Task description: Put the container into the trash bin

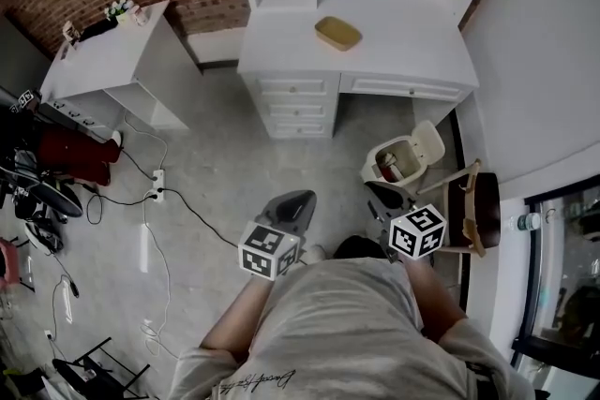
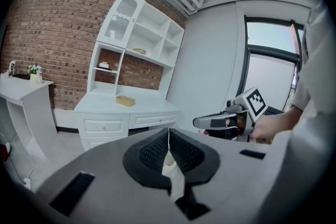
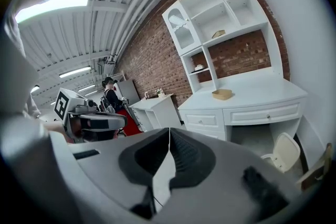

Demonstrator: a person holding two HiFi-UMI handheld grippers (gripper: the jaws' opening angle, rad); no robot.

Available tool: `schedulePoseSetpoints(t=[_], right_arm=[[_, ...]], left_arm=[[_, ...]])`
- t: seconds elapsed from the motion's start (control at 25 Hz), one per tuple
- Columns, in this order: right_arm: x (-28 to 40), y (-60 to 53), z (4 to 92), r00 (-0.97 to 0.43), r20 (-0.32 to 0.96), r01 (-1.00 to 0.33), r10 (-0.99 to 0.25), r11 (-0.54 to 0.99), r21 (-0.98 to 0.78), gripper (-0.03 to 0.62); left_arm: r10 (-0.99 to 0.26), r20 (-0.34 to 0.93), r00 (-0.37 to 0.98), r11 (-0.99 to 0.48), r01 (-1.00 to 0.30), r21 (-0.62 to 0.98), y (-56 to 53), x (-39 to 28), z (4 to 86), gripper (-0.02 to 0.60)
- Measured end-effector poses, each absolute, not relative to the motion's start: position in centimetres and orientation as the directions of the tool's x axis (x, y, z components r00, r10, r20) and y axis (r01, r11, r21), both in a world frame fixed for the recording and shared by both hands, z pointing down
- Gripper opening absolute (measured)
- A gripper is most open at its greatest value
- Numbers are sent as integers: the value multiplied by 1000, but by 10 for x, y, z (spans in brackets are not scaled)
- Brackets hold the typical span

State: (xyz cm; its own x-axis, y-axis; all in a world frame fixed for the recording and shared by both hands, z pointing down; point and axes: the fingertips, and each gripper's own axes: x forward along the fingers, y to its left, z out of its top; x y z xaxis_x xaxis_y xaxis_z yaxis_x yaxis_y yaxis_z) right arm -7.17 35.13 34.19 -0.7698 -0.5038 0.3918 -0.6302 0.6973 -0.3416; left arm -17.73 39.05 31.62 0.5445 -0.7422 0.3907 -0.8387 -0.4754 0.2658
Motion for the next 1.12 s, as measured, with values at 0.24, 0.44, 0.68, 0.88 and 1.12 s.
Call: schedulePoseSetpoints(t=[0.24,0.44,0.68,0.88,1.12], right_arm=[[-76,350,344,-761,401,-642,-510,684,-347,29],[-78,340,342,-763,393,-639,-514,693,-335,29],[-82,317,346,-774,384,-624,-503,706,-335,29],[-79,277,359,-765,402,-636,-503,686,-353,29],[-77,220,361,-766,404,-636,-500,684,-358,29]], left_arm=[[-739,386,552,-484,-834,267,387,-186,316,18],[-756,368,541,-474,-841,262,375,-192,314,18],[-756,369,541,-476,-841,256,347,-195,318,18],[-750,374,546,-481,-838,259,308,-192,322,18],[-753,376,539,-473,-842,261,257,-193,325,18]])
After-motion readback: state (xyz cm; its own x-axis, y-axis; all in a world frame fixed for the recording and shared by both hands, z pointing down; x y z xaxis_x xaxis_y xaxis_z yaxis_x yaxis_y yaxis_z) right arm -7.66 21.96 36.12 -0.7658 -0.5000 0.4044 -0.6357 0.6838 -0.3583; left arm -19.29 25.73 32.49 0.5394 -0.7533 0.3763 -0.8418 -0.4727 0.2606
